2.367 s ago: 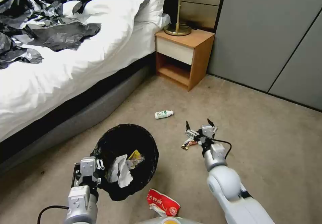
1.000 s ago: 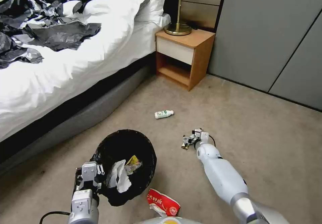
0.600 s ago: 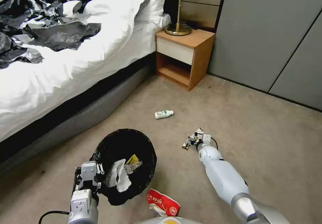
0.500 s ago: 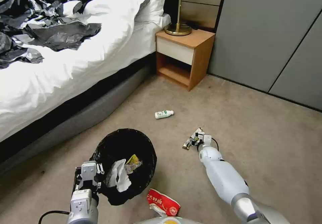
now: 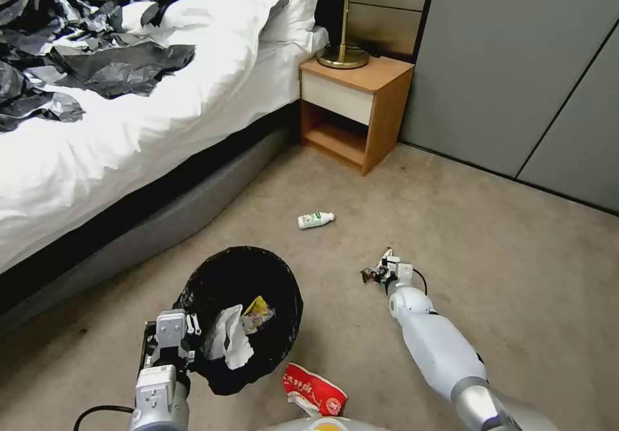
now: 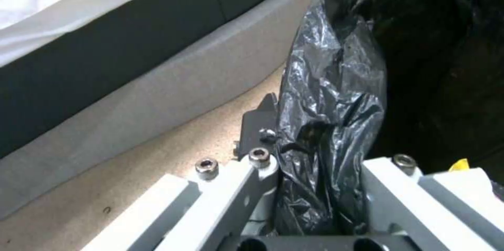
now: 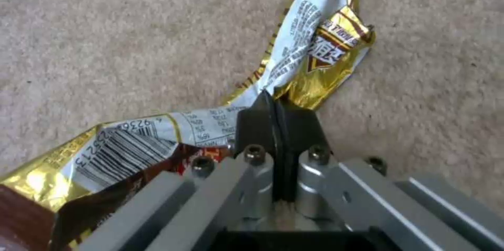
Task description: Pick up the trash bin, then pick up the garbage from the floor and place it into the trash bin.
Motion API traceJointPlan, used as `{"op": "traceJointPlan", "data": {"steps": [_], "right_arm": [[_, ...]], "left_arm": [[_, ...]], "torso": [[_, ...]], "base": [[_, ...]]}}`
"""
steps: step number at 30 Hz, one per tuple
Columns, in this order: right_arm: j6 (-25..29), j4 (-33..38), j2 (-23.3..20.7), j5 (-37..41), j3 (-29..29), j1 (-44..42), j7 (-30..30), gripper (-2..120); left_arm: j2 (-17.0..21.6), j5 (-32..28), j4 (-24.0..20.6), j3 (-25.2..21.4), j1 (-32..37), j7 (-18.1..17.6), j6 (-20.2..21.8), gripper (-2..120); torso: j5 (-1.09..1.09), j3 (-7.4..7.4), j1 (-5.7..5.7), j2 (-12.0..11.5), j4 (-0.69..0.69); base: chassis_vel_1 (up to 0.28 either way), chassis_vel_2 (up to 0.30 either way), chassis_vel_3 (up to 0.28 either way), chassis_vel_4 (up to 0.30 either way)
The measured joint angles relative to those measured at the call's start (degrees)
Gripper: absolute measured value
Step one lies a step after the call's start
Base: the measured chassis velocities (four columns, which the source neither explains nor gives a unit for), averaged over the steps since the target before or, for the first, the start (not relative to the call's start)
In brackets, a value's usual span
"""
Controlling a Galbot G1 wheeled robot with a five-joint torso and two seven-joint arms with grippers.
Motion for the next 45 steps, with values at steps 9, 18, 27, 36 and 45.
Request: {"op": "traceJointPlan", "data": {"steps": [9, 18, 27, 36, 45], "right_arm": [[8.05, 15.34, -1.75, 0.91, -1.09, -6.94, -0.43, 0], [28.77, 43.04, -4.04, -13.51, -0.47, -15.7, -11.93, 0], [37.2, 69.01, -7.29, -16.57, -9.4, -24.98, -23.45, 0], [38.14, 69.33, -12.13, -18.18, -21.31, -30.54, -22.79, 0], [39.3, 61.63, -12.25, -19.29, -24.64, -30.28, -22.43, 0]], "left_arm": [[0.22, 0.05, 0.06, 0.13, -0.11, 0.01, -0.06, 4], [0.95, -0.48, 0.91, 0.1, -0.74, 0.03, 0.03, 4], [1.07, -0.74, 1.33, 0.63, -1.09, 0.07, 0.2, 4], [1.48, -1.14, 0.67, 0.46, -0.99, 0.09, 0.33, 4], [1.61, -1.31, 0.56, 0.56, -1.05, 0.1, 0.4, 4]], "torso": [[0.0, 0.0, 0.0, 0.0, -0.01], [-0.01, 0.0, 0.0, 0.0, 0.0], [0.0, -0.01, 0.0, 0.0, 0.0], [-0.01, -0.01, 0.0, 0.0, 0.0], [-0.01, 0.0, 0.0, 0.0, 0.0]], "base": [[0.0, 0.0, 0.0, 0.0], [0.0, 0.0, 0.0, 0.0], [0.0, 0.0, 0.0, 0.0], [0.0, 0.0, 0.0, 0.0], [0.0, 0.0, 0.0, 0.0]]}}
